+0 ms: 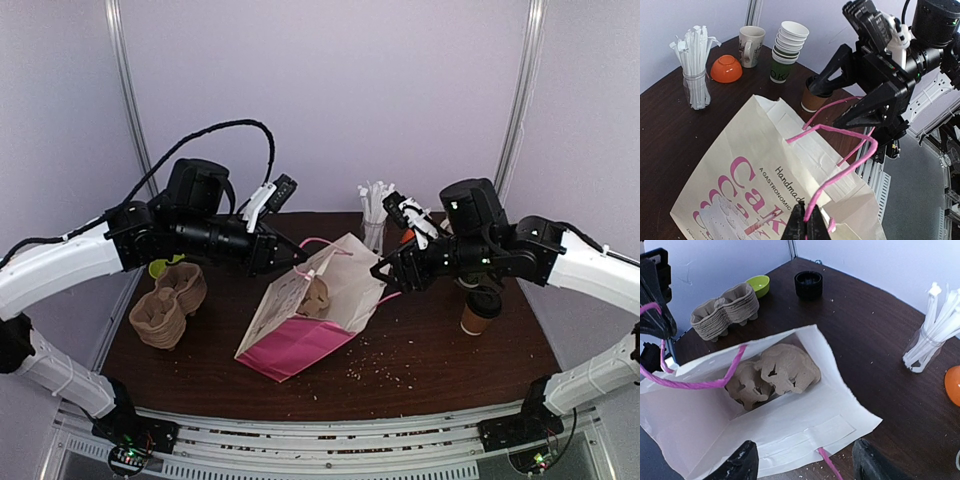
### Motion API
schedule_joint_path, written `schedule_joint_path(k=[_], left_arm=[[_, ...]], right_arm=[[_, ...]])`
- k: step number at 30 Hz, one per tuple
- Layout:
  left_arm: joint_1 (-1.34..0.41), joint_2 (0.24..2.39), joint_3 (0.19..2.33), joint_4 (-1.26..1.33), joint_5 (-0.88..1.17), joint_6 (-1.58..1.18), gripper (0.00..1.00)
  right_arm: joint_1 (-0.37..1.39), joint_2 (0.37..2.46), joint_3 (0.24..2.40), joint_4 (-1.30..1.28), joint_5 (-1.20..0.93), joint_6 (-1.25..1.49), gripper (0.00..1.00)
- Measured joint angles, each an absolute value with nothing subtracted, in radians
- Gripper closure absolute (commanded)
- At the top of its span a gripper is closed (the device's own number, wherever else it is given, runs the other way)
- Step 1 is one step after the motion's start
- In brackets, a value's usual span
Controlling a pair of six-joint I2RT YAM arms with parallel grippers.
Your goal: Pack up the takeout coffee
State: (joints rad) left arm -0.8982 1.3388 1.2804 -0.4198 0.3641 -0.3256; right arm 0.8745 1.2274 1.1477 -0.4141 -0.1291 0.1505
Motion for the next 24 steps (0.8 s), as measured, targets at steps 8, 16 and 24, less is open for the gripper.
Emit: schedule_joint_path(k=[8,16,24], left_arm=[[-0.898,1.311,1.281,-0.421,0.371,-0.320,1.00],[-0.898,1.324,1.322,-0.439,0.381,-0.301,1.00],[-0.898,1.330,1.351,-0.459,0.386,-0.281,1.00]], right_arm=[[0.867,1.280,1.277,-0.417,-0.097,0.075,0.23],[0.821,1.399,1.293,-0.399,-0.129,0.032,0.23],[0.780,1.444,1.297,-0.341,-0.164,0.024,0.28]])
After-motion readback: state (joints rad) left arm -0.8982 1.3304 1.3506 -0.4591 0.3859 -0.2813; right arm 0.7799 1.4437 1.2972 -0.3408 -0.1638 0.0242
